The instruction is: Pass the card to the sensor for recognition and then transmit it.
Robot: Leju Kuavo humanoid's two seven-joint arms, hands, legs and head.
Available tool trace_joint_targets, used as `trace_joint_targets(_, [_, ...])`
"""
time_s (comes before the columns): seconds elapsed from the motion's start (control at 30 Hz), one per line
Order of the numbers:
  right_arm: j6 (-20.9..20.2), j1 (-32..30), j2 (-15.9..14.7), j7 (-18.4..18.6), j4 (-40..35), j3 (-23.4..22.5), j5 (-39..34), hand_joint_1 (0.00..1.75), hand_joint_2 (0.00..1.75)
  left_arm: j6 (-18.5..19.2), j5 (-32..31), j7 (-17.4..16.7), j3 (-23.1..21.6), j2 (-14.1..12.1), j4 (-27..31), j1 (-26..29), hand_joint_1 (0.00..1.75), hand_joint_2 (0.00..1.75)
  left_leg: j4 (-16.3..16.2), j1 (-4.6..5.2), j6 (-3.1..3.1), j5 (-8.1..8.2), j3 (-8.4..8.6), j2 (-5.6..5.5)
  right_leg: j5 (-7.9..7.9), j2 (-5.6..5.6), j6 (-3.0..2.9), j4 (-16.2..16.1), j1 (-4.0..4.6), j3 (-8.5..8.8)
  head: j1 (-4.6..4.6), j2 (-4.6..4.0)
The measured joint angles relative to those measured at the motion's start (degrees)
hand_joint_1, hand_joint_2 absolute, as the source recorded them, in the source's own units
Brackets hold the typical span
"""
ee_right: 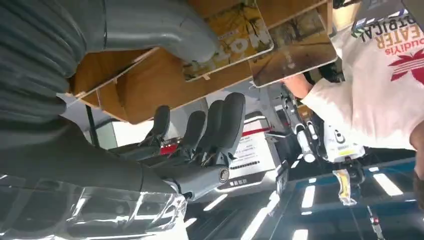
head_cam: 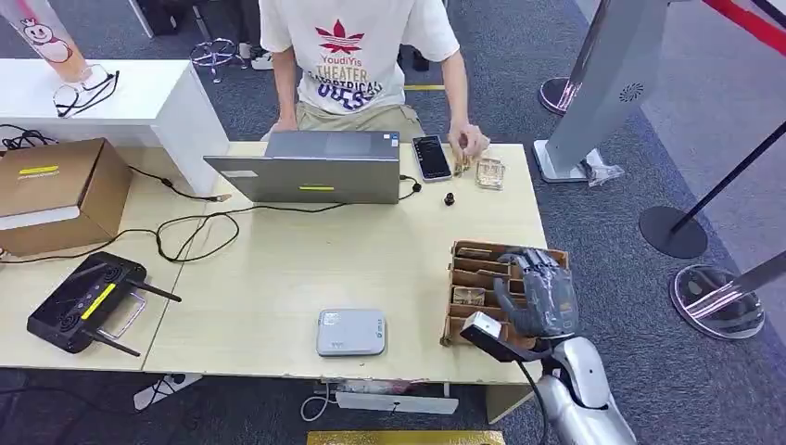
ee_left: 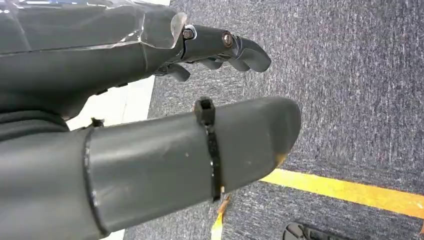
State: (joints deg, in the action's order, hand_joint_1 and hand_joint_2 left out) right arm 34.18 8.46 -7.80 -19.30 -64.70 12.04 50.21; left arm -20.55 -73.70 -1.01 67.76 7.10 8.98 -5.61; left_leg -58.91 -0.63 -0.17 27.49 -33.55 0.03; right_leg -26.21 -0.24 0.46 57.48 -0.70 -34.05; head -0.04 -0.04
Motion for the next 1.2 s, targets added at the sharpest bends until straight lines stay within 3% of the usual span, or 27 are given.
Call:
trace_joint_targets(0.47, [-1.03,0.05,0.00,-0.02,1.35,-0.02,-0.09,0.99,1.75,-0.07,0.00,-0.02,0.00,-0.09,0.00,0.07,0.00,0.00,0.00,0.00,0.00,0.00,0.00,0.00,0.00,0.00,0.00,0.00,0.00,0.00,0.00,0.00])
trace_joint_targets(0.63, [-1.16,0.06,-0.09,-0.02,1.62,0.00,-0.09,1.54,1.75,-0.07,-0.06,-0.02,0.00,-0.11,0.00,0.07,0.00,0.00,0.00,0.00,0.00,0.00,0.00,0.00,0.00,0.00,0.00,0.00,0.00,0.00,0.00,0.00])
trace_joint_targets(0.77, [-1.09,0.04,-0.31,-0.02,1.71,0.00,-0.11,1.73,1.75,-0.07,-0.20,-0.02,0.00,-0.11,0.00,0.08,0.00,0.00,0.00,0.00,0.00,0.00,0.00,0.00,0.00,0.00,0.00,0.00,0.00,0.00,0.00,0.00])
trace_joint_targets(1.2, [-1.07,-0.02,-0.96,-0.02,1.71,-0.02,-0.17,1.75,1.75,0.02,-0.18,-0.02,0.00,-0.15,0.00,0.12,0.00,0.00,0.00,0.01,0.00,0.00,0.00,0.00,0.00,0.00,0.00,0.00,0.00,0.00,0.00,0.00])
